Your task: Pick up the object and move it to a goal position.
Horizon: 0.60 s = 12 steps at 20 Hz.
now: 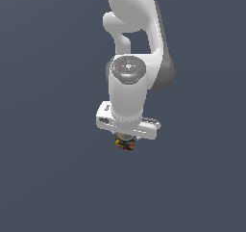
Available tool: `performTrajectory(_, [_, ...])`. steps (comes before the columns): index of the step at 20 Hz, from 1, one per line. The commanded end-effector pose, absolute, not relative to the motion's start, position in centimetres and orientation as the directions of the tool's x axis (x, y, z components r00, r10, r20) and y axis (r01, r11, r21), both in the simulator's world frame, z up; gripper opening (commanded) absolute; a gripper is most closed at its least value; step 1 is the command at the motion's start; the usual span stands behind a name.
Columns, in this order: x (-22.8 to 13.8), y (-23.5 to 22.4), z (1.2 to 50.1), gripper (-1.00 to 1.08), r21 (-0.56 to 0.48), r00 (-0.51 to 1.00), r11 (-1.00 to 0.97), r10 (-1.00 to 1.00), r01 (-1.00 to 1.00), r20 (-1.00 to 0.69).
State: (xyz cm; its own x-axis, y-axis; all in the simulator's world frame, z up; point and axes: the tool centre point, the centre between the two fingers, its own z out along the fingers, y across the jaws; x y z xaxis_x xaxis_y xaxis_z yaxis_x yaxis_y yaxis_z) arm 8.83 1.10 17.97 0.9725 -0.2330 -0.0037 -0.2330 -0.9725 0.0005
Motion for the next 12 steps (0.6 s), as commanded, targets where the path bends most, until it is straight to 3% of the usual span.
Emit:
performTrajectory(1, [10.0, 0.8, 19.2, -1.00, 0.000, 0.973, -0.973, -0.233, -0.233, 0.000])
performTrajectory(12, [13.1, 0.0, 21.8, -1.00, 0.000, 0.973, -0.973, -0.233, -0.233, 0.000])
